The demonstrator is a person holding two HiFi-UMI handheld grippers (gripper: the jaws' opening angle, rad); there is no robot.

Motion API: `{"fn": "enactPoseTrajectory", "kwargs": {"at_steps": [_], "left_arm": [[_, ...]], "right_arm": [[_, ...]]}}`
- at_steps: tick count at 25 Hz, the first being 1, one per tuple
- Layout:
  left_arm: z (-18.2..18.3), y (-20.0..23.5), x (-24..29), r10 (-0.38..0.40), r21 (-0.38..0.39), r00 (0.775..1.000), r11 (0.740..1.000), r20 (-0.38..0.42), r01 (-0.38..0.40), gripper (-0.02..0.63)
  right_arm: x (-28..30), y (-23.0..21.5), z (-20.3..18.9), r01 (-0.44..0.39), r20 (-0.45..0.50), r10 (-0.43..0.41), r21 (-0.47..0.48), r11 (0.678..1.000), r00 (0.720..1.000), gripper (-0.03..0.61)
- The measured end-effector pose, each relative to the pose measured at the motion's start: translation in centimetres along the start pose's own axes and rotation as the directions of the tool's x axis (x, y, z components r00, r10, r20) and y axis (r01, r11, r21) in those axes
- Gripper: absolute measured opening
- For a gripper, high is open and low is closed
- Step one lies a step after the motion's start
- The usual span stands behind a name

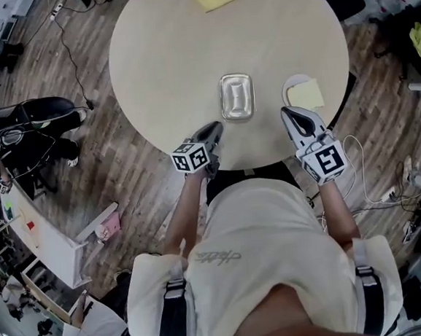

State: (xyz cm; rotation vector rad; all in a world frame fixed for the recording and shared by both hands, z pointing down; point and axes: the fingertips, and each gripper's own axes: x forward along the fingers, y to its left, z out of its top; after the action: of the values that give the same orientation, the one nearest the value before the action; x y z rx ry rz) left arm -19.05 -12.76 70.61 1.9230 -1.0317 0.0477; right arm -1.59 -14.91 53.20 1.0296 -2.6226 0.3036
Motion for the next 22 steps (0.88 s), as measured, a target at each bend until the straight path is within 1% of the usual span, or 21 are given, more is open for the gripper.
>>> {"fn": "enactPoseTrajectory", "kwargs": {"at_steps": [4, 7, 9, 12, 15, 22], "left_arm": [[-0.4, 0.7, 0.6, -0.026, -0.086, 1.0, 0.996, 0.001, 0.026, 0.023], [-0.8, 1.1, 0.7, -0.057, -0.167, 0.998, 0.984, 0.018, 0.059, 0.023], [-0.8, 1.4, 0.8, -0.063, -0.199, 0.998, 0.978, 0.025, 0.067, 0.023], [-0.9, 1.7, 0.8, -0.063, -0.222, 0.998, 0.973, 0.03, 0.068, 0.023], [-0.8, 1.7, 0.9, -0.08, -0.246, 0.996, 0.965, 0.043, 0.088, 0.023], [-1.0, 1.2, 1.6, -0.103, -0.261, 0.994, 0.959, 0.028, 0.106, 0.023]], "right_arm": [[0.5, -0.3, -0.2, 0.001, -0.004, -0.001, 0.002, 1.0, 1.0, 0.008], [0.8, -0.4, -0.3, -0.002, -0.006, 0.002, 0.005, 1.0, 1.0, 0.008], [0.9, -0.4, -0.2, -0.004, -0.007, 0.004, 0.005, 1.0, 1.0, 0.008], [1.1, -0.5, -0.3, -0.004, -0.013, 0.004, 0.008, 1.0, 1.0, 0.008], [1.1, -0.6, -0.6, -0.001, -0.015, 0.001, 0.01, 1.0, 1.0, 0.008], [0.8, -1.1, -0.7, 0.011, -0.018, -0.01, 0.018, 1.0, 1.0, 0.008]]}}
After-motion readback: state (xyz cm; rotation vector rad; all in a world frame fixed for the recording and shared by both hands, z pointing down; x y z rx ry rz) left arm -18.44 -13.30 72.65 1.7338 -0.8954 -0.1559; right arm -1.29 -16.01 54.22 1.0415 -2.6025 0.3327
